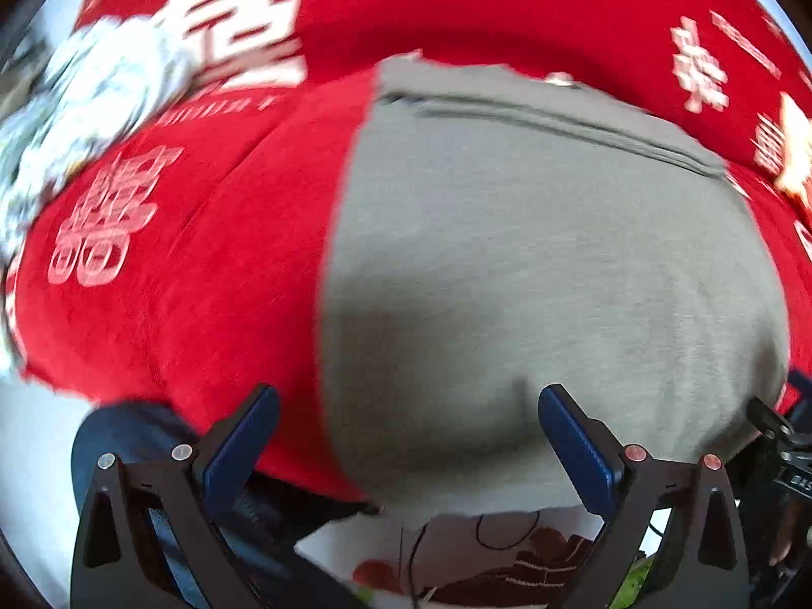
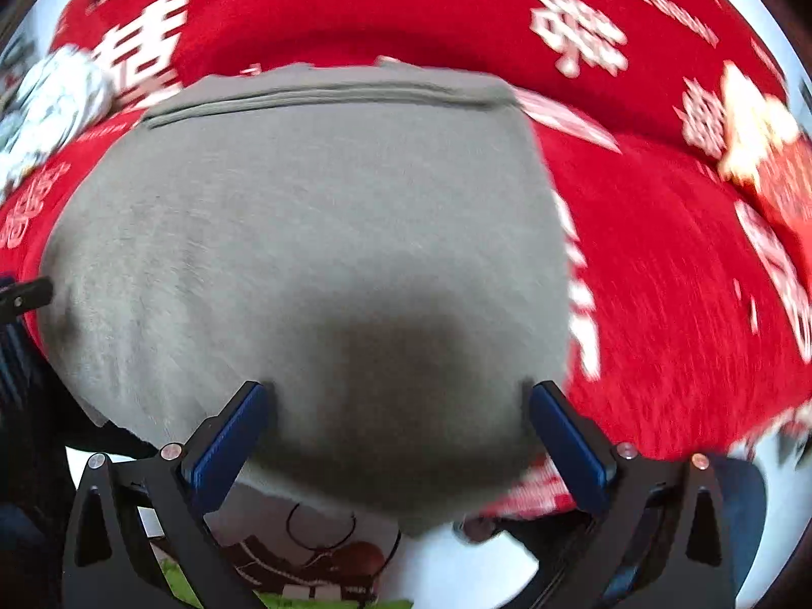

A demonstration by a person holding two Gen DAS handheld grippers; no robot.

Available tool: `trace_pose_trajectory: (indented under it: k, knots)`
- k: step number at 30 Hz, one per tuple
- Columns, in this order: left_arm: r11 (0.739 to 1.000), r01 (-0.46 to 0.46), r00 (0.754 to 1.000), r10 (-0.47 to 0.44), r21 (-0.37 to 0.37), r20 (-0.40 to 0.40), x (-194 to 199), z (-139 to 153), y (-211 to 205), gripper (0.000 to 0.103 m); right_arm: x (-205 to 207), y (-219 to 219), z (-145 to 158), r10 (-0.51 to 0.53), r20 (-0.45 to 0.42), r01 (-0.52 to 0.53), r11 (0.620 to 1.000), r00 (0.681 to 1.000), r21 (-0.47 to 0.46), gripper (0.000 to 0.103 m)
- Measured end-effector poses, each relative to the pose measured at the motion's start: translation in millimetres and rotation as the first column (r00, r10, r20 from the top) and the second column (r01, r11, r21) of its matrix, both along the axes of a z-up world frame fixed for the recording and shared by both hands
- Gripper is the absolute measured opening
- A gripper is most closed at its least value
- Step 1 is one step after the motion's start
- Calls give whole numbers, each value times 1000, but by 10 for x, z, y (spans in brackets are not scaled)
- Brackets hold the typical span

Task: Fold small clothes
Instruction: 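Close both tools on the edge of the folded grey sweater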

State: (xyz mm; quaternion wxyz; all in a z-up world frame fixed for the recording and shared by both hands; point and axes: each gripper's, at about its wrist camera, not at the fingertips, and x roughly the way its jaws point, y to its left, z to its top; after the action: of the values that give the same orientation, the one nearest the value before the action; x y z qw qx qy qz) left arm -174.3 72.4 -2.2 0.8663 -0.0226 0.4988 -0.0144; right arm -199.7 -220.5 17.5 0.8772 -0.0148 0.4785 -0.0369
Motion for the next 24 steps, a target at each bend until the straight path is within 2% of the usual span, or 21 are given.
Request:
trace_pose_trajectory:
  k: [2, 4, 6, 8, 11, 18, 21, 23, 24]
  knots:
    - [999, -2, 999, 0, -39, -51, 3, -118, 84, 102, -34, -145, -81, -65, -64, 68, 996, 996, 49, 103]
    - [998, 7, 995, -13, -57, -101, 0, -259, 61, 102, -21, -229, -163, -82, -123, 95, 989, 989, 112, 103]
    - [998, 35, 993, -40, -43, -111, -28, -334, -42, 102, 1, -238, -238, -75, -162, 98, 986, 984, 134, 102]
    - [998, 63, 993, -64, -17, -99, -49, -337, -139, 102, 9, -190, -307, -58, -188, 80, 990, 980, 115, 103]
    - [996, 85, 994, -83, 24, -76, -73, -309, -231, 102, -3, -127, -345, -45, -196, 62, 995, 980, 81, 103]
    - [997, 76, 993, -78, -20, -94, -85, -357, -242, 102, -1, -103, -342, -49, -193, 64, 995, 980, 70, 103]
    - [995, 71, 989, -80, -73, -121, -88, -435, -174, 102, 6, -81, -341, -50, -190, 62, 996, 981, 62, 102]
    - [992, 68, 988, -82, -106, -130, -78, -447, -143, 101, -4, -24, -329, -39, -179, 49, 998, 983, 51, 95]
    - [989, 76, 987, -93, -129, -130, -81, -443, -130, 94, -16, -8, -308, -30, -171, 39, 998, 985, 46, 92]
